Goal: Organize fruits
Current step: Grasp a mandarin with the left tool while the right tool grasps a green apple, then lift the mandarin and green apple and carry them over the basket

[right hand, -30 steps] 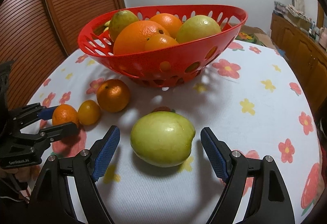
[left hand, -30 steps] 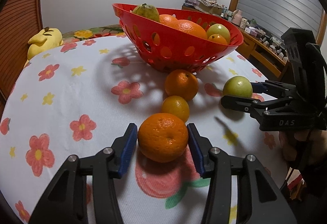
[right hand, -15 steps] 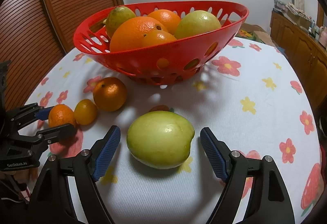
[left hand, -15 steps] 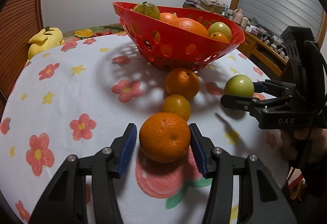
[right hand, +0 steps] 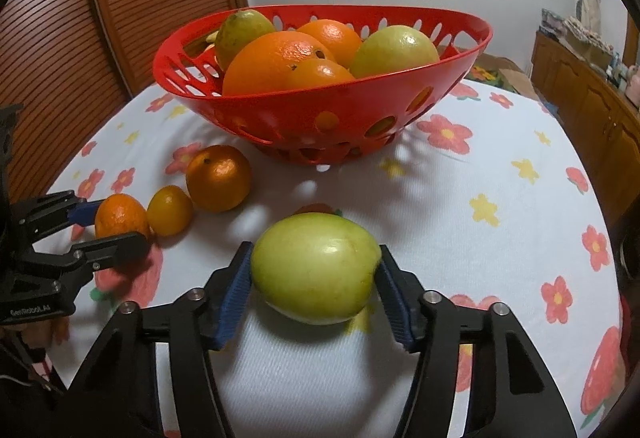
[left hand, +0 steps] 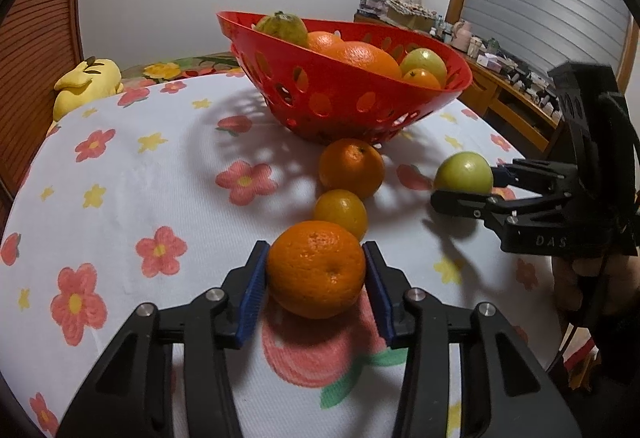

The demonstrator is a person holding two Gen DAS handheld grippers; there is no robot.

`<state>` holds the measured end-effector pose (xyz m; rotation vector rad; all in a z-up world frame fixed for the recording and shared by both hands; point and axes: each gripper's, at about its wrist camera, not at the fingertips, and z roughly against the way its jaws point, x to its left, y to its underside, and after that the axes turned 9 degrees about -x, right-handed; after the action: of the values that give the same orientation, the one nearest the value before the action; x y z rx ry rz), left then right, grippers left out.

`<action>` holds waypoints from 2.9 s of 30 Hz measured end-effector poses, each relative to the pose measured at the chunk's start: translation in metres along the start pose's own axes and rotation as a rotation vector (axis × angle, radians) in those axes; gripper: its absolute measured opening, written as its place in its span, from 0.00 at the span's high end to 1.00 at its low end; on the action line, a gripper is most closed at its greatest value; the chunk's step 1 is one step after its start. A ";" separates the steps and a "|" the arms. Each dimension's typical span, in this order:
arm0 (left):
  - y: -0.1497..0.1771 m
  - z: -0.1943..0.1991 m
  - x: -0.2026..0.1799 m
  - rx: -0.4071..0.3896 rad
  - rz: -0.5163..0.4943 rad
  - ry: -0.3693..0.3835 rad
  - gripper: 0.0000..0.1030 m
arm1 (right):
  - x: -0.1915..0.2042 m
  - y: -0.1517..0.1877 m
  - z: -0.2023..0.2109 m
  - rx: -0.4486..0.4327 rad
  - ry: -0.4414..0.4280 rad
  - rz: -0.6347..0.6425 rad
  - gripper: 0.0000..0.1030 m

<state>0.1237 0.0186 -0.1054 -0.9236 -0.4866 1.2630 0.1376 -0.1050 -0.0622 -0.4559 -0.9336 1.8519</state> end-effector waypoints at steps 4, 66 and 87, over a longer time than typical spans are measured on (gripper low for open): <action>-0.001 0.005 0.002 -0.027 0.007 -0.001 0.57 | -0.001 0.002 0.002 -0.003 -0.009 0.000 0.42; -0.103 0.017 -0.027 -0.195 -0.060 0.047 0.57 | -0.020 -0.080 0.066 -0.219 -0.029 0.108 0.42; -0.140 -0.034 -0.021 -0.146 -0.074 0.035 0.57 | -0.051 -0.125 0.003 -0.168 -0.042 0.152 0.42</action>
<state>0.2261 -0.0153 -0.0081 -1.0393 -0.5867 1.1536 0.2339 -0.1226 0.0312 -0.6065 -1.1151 1.9334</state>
